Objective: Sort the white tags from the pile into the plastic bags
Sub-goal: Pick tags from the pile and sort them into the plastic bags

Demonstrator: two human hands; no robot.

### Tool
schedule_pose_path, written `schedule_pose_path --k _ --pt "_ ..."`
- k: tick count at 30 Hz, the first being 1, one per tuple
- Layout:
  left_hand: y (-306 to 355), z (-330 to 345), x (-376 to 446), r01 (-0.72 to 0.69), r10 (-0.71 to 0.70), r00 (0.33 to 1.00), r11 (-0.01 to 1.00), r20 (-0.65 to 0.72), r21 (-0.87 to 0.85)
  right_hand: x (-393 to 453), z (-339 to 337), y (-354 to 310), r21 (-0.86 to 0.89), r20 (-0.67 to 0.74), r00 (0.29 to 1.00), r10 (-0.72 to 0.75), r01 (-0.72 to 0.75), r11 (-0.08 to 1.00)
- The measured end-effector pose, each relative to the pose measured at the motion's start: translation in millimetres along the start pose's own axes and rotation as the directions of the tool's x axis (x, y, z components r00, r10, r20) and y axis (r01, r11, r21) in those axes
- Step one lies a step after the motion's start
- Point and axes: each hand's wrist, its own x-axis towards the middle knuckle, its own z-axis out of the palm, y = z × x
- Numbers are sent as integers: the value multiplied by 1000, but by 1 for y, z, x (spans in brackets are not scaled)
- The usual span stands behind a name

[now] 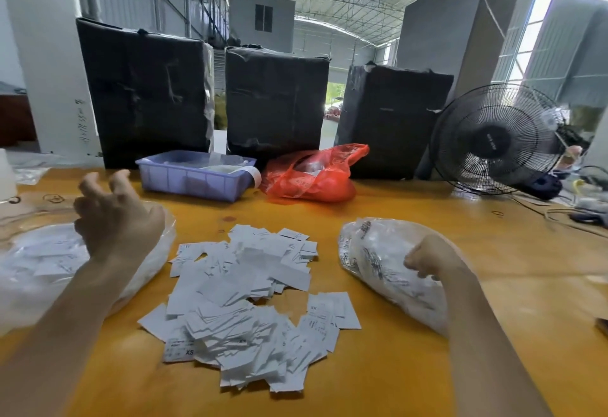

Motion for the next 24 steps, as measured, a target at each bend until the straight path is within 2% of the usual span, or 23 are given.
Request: schedule_pose_path --k 1,4,7,10,13,16,18,19,20,21,22,24 --pt "2 0 -1 -13 13 1000 1000 3 -10 0 2 1 25 -10 1000 -4 4 1000" --pt "10 2 -5 -58 58 998 997 9 -44 1 5 3 242 -36 999 -4 13 970" --pt "17 3 -10 -101 102 995 992 13 -73 1 3 0 377 54 998 -29 7 926" --pt "26 5 -16 -155 157 987 983 16 -97 -1 -1 -3 267 58 998 -37 20 964" --pt "32 5 -22 -201 206 978 973 32 -117 1 -4 -3 280 -92 994 -63 86 956" --pt "41 4 -30 -258 268 963 953 42 -160 -3 -13 -10 465 -200 971 -132 212 860" --pt "49 3 -36 -310 334 938 925 87 -219 -17 -20 -26 617 -137 951 -276 300 728" --pt "54 2 -40 -319 369 921 898 125 -303 -26 -22 -38 672 -72 924 -376 324 666" --pt "60 0 -45 -272 386 900 859 202 -434 -35 -22 -51 705 0 879 -478 339 624" --pt "67 -3 -51 -148 388 861 810 329 -567 -44 -20 -64 714 70 820 -568 357 603" --pt "74 -6 -57 30 389 792 745 470 -667 -52 -17 -77 702 132 756 -641 385 599" --pt "82 -5 -68 328 381 630 659 676 -677 -67 -5 -100 642 229 644 -730 464 611"
